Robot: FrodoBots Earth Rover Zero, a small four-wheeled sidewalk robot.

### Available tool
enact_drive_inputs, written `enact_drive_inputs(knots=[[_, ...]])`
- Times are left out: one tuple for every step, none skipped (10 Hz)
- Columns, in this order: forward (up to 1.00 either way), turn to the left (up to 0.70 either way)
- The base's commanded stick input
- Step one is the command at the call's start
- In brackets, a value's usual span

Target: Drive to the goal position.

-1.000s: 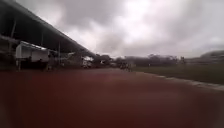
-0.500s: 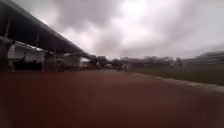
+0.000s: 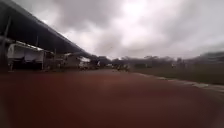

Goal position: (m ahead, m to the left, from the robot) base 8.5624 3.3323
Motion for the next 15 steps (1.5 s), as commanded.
enact_drive_inputs(knots=[[0.5,0.02],[0.5,0.02],[0.5,0.02],[0.5,0.02],[0.5,0.02],[0.5,0.02],[0.5,0.02],[0.5,0.02],[0.5,0.02],[0.5,0.02],[0.5,0.02],[0.5,0.02],[0.5,0.02],[0.5,0.02],[0.5,0.02]])
